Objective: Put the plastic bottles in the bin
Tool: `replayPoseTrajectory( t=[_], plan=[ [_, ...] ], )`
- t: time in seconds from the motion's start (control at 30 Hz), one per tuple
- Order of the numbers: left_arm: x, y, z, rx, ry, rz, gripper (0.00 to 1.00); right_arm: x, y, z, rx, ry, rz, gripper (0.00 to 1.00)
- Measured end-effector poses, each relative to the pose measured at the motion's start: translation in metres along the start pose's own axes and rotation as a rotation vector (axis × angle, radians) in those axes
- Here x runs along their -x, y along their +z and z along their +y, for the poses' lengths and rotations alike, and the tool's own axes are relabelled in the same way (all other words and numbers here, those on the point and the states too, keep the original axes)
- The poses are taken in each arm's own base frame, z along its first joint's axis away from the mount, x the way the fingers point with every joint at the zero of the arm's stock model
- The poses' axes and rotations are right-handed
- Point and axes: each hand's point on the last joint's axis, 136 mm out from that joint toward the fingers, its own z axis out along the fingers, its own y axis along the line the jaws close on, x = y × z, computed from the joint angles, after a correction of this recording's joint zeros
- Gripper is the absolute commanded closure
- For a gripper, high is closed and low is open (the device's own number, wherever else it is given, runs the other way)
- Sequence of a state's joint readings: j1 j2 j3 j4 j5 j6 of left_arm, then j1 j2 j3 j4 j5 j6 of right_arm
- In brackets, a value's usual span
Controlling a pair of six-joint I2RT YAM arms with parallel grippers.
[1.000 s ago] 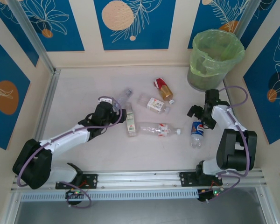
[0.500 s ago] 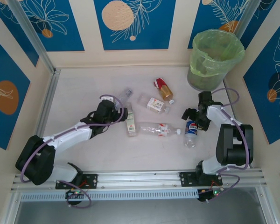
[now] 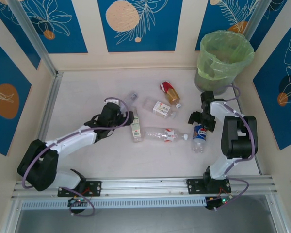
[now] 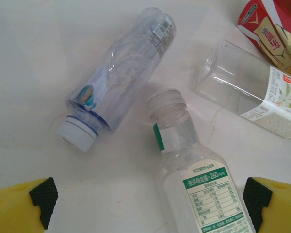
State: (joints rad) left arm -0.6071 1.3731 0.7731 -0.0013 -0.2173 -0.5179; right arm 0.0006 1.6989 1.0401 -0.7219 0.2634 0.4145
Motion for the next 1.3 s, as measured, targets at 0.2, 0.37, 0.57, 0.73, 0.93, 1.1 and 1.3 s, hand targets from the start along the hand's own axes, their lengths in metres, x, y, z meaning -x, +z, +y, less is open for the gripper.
replayPoseTrajectory(
  t=[0.2,0.37,0.57,0.73,0.93,1.1,1.3],
  plan=[
    [-0.001,0.003,-0.004,-0.01,0.003,0.022,0.0,-0.004,0.01,-0.006,-0.085,-0.031,0.05,0.16],
    [-0.004,0.004,-0.004,-0.011,0.004,0.033,0.0,-0.001,0.008,-0.009,-0.125,-0.044,0.036,0.28],
    [-0.005,0.004,-0.005,-0.019,0.007,0.038,0.0,0.004,0.004,-0.009,-0.122,-0.053,0.001,0.39],
    [-0.007,0.004,-0.009,-0.041,0.007,0.05,0.0,0.01,-0.007,-0.007,-0.099,-0.051,-0.061,0.42],
    [-0.006,0.004,-0.009,-0.043,0.006,0.049,0.0,0.015,-0.02,-0.005,-0.068,-0.048,-0.136,0.45],
    [-0.006,0.004,-0.009,-0.042,0.006,0.048,0.0,0.018,-0.028,-0.003,-0.045,-0.044,-0.188,0.47],
    [-0.006,0.004,-0.009,-0.043,0.005,0.048,0.0,0.02,-0.035,0.002,0.001,-0.042,-0.242,0.49]
  ],
)
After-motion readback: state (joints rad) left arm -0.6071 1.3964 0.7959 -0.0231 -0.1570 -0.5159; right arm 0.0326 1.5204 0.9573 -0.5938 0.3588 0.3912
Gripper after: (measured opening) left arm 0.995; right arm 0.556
